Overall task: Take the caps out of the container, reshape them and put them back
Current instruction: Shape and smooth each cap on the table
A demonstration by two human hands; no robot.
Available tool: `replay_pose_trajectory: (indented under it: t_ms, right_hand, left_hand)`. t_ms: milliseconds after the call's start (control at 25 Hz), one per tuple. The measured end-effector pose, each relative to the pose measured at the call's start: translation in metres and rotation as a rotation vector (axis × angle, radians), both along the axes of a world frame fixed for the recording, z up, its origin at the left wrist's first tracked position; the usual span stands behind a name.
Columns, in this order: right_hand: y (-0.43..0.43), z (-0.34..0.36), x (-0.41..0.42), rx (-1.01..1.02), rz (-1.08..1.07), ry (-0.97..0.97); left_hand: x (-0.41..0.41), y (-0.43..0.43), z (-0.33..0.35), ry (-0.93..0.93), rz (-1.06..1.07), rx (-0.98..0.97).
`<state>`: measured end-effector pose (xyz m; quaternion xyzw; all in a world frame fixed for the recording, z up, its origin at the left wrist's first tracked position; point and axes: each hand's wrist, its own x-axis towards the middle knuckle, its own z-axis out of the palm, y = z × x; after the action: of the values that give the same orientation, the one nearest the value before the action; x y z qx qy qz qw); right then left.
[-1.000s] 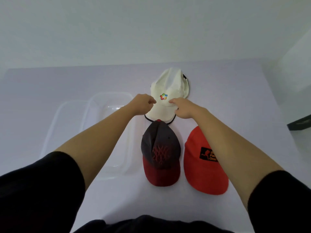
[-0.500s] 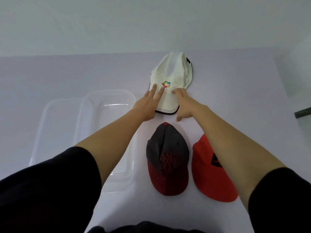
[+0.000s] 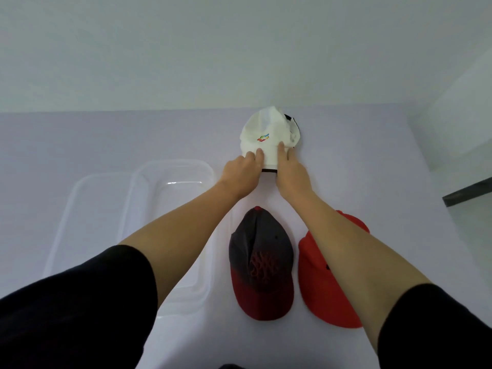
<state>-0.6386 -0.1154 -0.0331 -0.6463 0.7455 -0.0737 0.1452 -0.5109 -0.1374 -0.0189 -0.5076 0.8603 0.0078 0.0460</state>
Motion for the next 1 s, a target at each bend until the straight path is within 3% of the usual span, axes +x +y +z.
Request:
replay_pose_trajectory:
  t_ms: [120,280,440,720,800,920,1000]
  right_hand:
    - [0.005,0.032,0.004,-0.111,0.06,0.061]
    - [0.019,0.072,0.011,-0.078,0.011,0.109]
    - [0.021,0.116,0.018,-0.147,-0.036,0.159]
    - [0.029,0.187,0.011,-0.313,0.062,0.252]
    - [0.033,0.205,0.016,-0.361,0.1,0.191]
    - [0.047,0.213,0.028,-0.388,0.098,-0.022]
    - [0.06,0.208,0.029,-0.367,0.108,-0.047]
  left_hand:
    - [-0.001,0.003,0.032,0.17,0.256,0.017]
    - [0.006,0.024,0.062,-0.039,0.213,-0.129]
    - [0.006,0.035,0.112,0.036,0.208,-0.106]
    - [0.018,0.029,0.169,0.359,0.203,-0.288]
    - [0.023,0.033,0.175,0.512,0.197,-0.257]
    - [0.022,0.051,0.177,0.905,0.239,-0.07]
    - [0.024,0.061,0.173,0.947,0.263,-0.024]
